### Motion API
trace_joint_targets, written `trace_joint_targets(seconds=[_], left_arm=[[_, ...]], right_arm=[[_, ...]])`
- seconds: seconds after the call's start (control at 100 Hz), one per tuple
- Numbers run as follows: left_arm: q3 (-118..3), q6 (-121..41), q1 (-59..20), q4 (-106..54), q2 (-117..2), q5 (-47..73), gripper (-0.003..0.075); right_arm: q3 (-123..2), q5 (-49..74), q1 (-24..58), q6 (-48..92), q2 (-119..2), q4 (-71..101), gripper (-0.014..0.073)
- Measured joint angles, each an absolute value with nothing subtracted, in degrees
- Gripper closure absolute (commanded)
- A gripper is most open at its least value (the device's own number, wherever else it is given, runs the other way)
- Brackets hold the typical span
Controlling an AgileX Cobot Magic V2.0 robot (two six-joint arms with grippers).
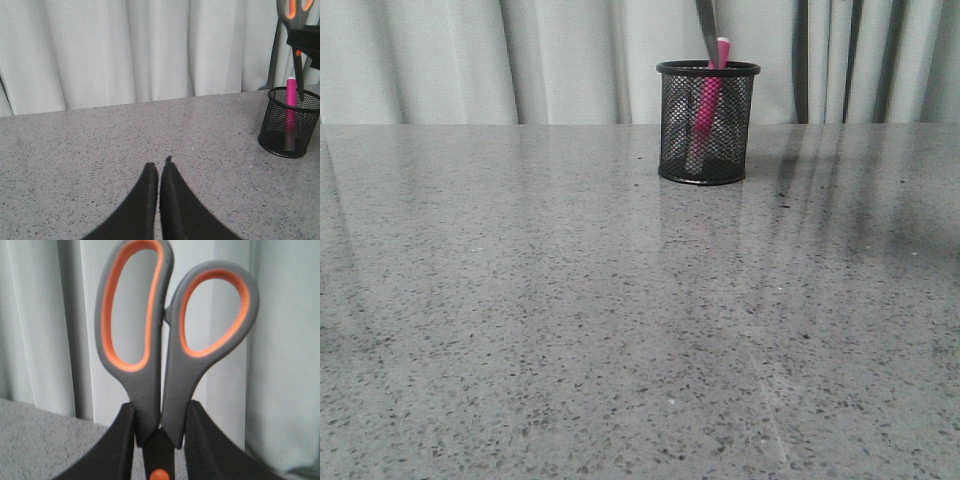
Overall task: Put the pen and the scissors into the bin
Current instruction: 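Lower the scissors blades-first into the mesh cup and release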
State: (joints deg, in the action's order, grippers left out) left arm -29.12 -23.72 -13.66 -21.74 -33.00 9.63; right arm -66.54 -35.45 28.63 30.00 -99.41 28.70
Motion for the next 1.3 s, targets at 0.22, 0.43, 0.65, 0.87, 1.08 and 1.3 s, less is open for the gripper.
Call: trace_joint_targets(seconds=[0.22,0.43,0.65,0.87,1.08,1.3], left_arm=[[-29.12,-23.72,-13.66,-21.74,-33.00,9.63,0.0739],[-29.12,-23.72,-13.66,-21.74,-33.00,9.63,0.0739],[-29.12,-23.72,-13.66,-21.74,-33.00,9.63,0.0739],[-29.12,-23.72,-13.66,-21.74,-33.00,9.63,0.0739],[-29.12,-23.72,-13.66,-21.74,-33.00,9.63,0.0739],[-29.12,-23.72,-13.66,-21.74,-33.00,9.63,0.0739]], right_arm=[[-66.54,-35.34,28.63,29.89,-102.05,29.34,0.0670],[-64.79,-35.79,28.63,29.89,-102.42,30.76,0.0670],[-62.24,-37.23,28.63,29.78,-102.67,32.60,0.0670],[-61.72,-37.22,28.63,29.78,-102.67,32.92,0.0670],[-61.72,-37.11,28.63,29.78,-102.67,32.92,0.0665],[-61.72,-36.44,28.63,29.78,-102.67,33.02,0.0493]])
